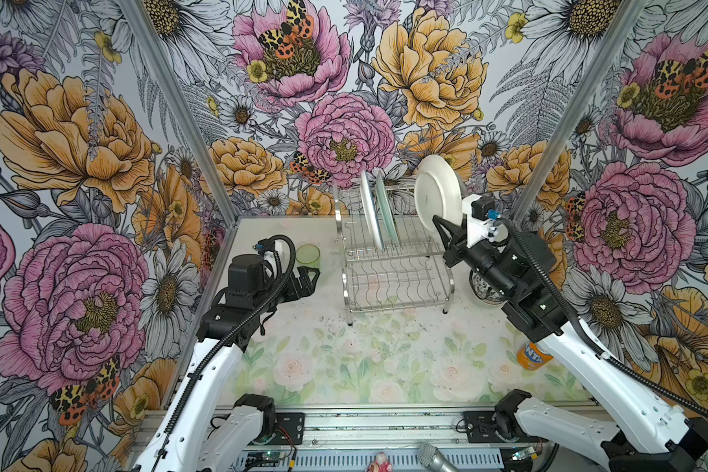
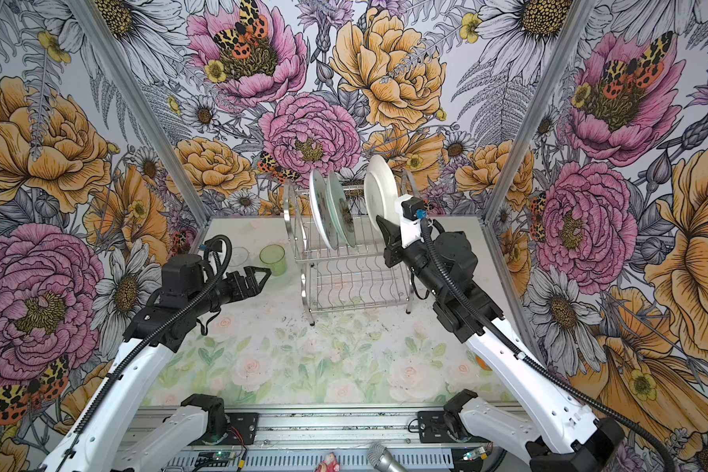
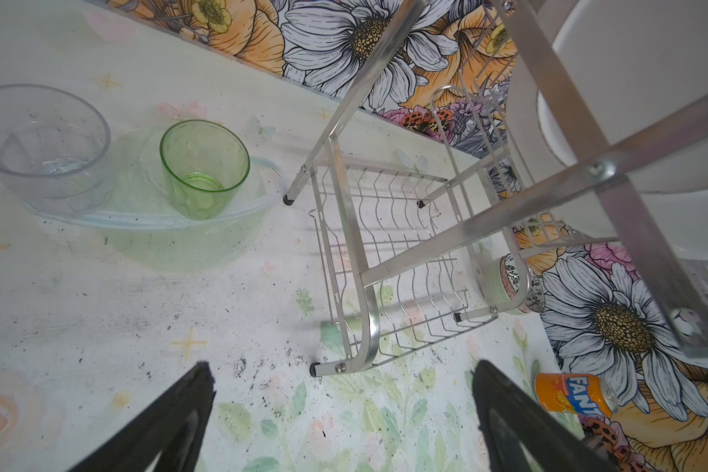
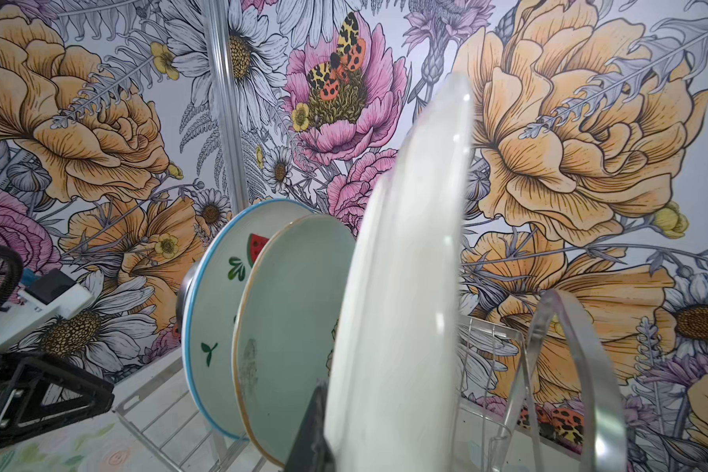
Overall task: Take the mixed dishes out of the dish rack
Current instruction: 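Lift the white plate up out of the rack with the right gripper, then carry the white plate toward the left gripper with the right gripper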
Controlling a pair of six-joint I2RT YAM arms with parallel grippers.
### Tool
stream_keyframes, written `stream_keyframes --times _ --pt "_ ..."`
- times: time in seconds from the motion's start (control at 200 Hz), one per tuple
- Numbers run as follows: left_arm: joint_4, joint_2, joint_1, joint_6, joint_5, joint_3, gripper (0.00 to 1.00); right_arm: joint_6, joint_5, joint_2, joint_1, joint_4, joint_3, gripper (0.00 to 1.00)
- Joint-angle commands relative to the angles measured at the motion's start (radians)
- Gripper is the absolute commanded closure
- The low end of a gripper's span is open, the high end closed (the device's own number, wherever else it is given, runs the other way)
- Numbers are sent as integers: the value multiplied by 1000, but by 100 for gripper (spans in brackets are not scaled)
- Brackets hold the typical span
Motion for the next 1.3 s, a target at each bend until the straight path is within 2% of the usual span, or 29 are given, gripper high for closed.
stream_keyframes --times 0.0,0.46,0.851,1.296 --pt "24 -5 11 -1 6 -7 1 -25 -75 -59 0 131 27 100" --pt "26 -32 11 -38 6 -36 1 15 -229 -192 56 62 -49 100" --pt "34 -57 9 -68 15 -46 1 17 -208 -236 162 37 -126 100" --pt "34 -51 10 -72 10 -43 1 -13 -202 -322 180 -4 -169 100"
